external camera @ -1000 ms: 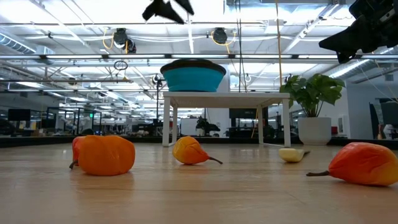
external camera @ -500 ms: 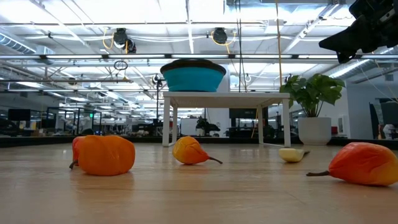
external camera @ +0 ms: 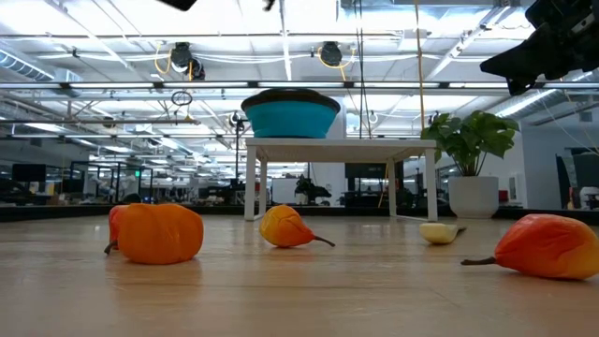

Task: Pick & Place Fruit
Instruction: Put the orange peach into the blue strainer bowl on the shelf

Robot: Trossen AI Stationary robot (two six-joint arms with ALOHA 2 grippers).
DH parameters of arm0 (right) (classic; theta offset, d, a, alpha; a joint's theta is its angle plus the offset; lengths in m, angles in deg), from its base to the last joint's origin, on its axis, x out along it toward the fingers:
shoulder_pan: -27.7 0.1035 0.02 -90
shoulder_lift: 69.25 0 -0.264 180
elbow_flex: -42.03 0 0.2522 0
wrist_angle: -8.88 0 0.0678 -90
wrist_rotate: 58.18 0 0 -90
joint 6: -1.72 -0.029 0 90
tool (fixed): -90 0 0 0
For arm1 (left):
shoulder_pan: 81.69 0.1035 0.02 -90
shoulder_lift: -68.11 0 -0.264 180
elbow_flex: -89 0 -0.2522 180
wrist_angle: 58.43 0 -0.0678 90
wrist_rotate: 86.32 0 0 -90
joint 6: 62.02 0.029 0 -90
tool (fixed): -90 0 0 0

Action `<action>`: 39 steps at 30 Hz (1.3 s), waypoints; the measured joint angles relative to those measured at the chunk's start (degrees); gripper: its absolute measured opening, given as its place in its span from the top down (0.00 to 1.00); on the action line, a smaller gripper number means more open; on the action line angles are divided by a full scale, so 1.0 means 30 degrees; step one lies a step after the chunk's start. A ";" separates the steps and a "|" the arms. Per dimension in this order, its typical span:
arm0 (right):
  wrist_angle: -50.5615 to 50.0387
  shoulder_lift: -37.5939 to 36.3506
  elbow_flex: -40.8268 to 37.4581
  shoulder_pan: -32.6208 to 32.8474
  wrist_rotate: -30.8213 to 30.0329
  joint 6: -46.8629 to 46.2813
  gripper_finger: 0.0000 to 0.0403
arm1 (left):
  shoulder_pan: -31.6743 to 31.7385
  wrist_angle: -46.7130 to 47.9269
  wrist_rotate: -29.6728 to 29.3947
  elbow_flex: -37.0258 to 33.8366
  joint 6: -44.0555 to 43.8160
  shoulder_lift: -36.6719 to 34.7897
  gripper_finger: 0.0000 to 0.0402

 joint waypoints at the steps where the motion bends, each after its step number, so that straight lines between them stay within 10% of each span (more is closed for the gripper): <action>1: 0.0000 0.0000 0.0000 0.0000 0.0000 0.0001 0.99 | -0.0130 0.0279 0.0338 0.0000 -0.0175 0.0239 0.83; 8: -0.0007 0.0000 0.0000 0.0000 0.0003 0.0000 0.99 | -0.0777 0.3245 0.2671 0.0000 0.2948 0.1476 0.89; 20: -0.0022 0.0000 0.0000 0.0000 -0.0003 0.0000 0.99 | -0.1148 0.6969 0.2875 -0.0015 2.0686 0.1867 0.98; 39: -0.0022 0.0000 -0.0002 0.0000 -0.0006 0.0000 0.99 | -0.0678 0.4383 0.2715 -0.3602 3.2073 0.1923 0.44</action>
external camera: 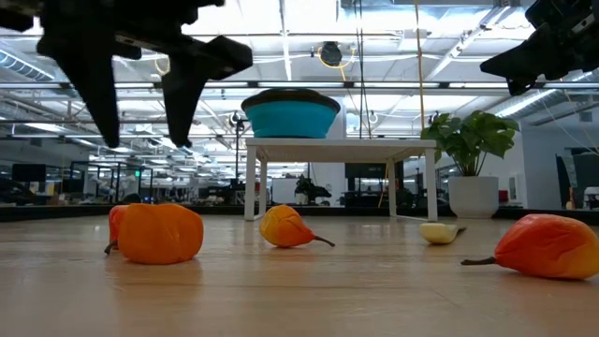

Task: Pick & Place Fruit
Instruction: Put the orange peach into the blue strainer bowl on the shelf

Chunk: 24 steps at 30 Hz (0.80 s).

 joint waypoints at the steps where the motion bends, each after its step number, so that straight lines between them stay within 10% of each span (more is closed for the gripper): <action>1: 0.0000 0.0000 0.0002 0.0000 0.0006 0.0000 0.99 | -0.0036 -0.0465 0.0098 -0.0243 0.0770 -0.0005 0.42; 24: 0.0007 0.0000 0.0002 -0.0007 -0.0002 -0.0888 0.99 | 0.0072 -0.6794 0.0251 -0.5039 0.6382 -0.0007 0.46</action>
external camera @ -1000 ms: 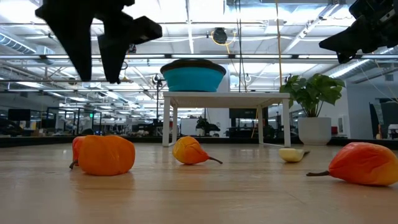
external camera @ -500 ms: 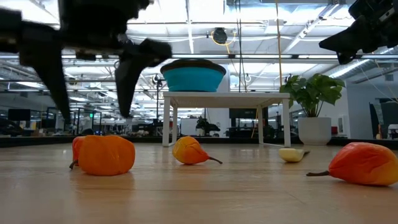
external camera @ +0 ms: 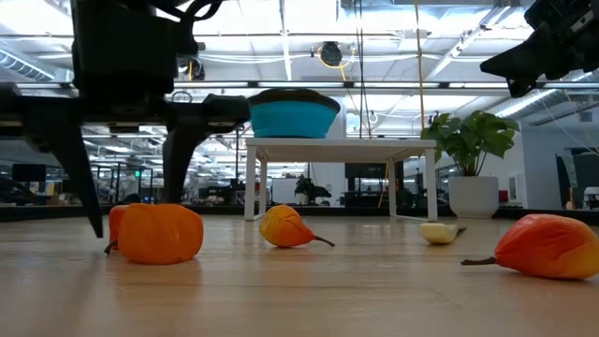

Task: Pick & Place Fruit
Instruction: Put the orange peach into the blue strainer bowl on the shelf

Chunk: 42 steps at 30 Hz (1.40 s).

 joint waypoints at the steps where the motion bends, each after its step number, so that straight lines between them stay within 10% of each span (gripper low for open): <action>1: 0.0000 0.0000 0.0000 0.0007 0.0000 0.0013 0.99 | 0.0005 -0.0074 0.0002 0.0000 0.0170 0.0000 0.47; 23: 0.0000 0.0000 -0.0006 0.0007 -0.0007 0.0035 0.99 | -0.0017 -0.0298 -0.0153 -0.0022 0.0537 0.0138 0.79; 33: -0.0006 0.0000 -0.0002 0.0005 -0.0007 0.0035 0.99 | -0.0009 0.3139 -0.3423 0.1424 -0.5169 0.0138 0.76; 42: 0.0000 0.0000 0.0000 0.0002 -0.0004 0.0040 0.99 | 0.0626 0.7176 -0.4675 0.4765 -1.6403 0.0121 0.76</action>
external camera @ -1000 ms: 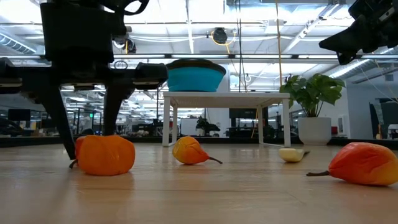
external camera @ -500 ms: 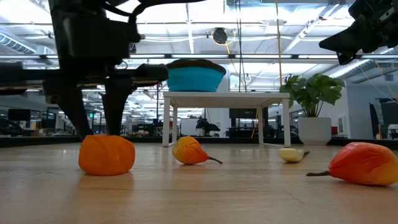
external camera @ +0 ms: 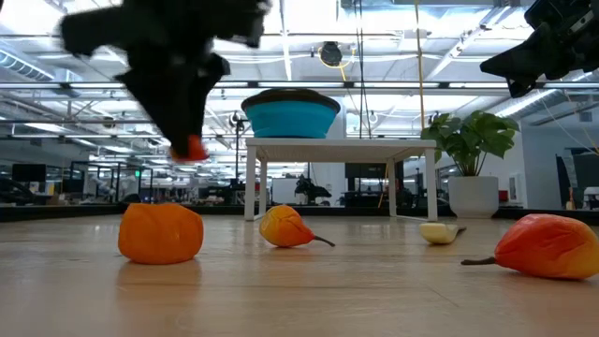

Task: Pick & Place Fruit
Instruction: Put the orange peach into the blue strainer bowl on the shelf

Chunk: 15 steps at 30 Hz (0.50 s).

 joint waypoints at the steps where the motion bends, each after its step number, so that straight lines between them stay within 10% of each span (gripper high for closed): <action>1: 0.0000 0.0000 -0.0003 0.0001 0.0004 -0.0004 0.99 | 0.0138 -0.0004 -0.0007 0.0303 -0.1447 -0.0004 0.76; 15: 0.0000 0.0002 -0.0002 0.0003 0.0004 -0.0001 0.99 | 0.2401 -0.2300 0.2940 0.2615 -2.0179 -0.0012 0.76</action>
